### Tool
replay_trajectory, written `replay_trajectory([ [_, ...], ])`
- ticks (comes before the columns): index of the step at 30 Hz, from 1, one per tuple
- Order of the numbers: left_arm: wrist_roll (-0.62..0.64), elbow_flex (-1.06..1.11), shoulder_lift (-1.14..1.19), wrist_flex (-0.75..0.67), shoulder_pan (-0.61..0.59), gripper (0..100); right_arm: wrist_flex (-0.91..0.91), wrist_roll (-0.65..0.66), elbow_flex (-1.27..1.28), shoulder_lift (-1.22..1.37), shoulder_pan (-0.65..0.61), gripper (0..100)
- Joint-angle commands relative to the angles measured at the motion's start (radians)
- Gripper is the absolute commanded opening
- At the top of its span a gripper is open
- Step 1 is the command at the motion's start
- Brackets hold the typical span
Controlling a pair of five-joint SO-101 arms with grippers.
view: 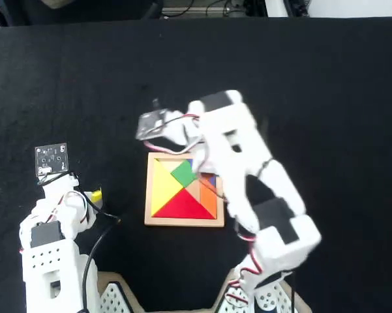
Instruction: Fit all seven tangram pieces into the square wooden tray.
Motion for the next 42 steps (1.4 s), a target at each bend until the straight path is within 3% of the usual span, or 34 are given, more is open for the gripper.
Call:
replay_trajectory([
  [1,0.002,-0.002,-0.011,-0.017,0.013,28,0.006,0.015,-0.143,0.081,-0.057,1.1],
  [14,0.002,-0.004,-0.011,-0.017,0.013,28,0.048,0.015,-0.535,0.449,-0.123,1.1],
  [26,0.0,-0.002,-0.011,-0.029,0.013,28,0.19,-0.043,-0.73,0.545,-0.176,2.1],
  [33,0.0,-0.002,-0.011,-0.029,0.013,28,0.218,-0.063,-0.727,0.547,-0.178,31.1],
  [42,0.0,-0.002,-0.011,-0.029,0.013,28,0.218,-0.061,-0.756,0.542,-0.19,18.1],
])
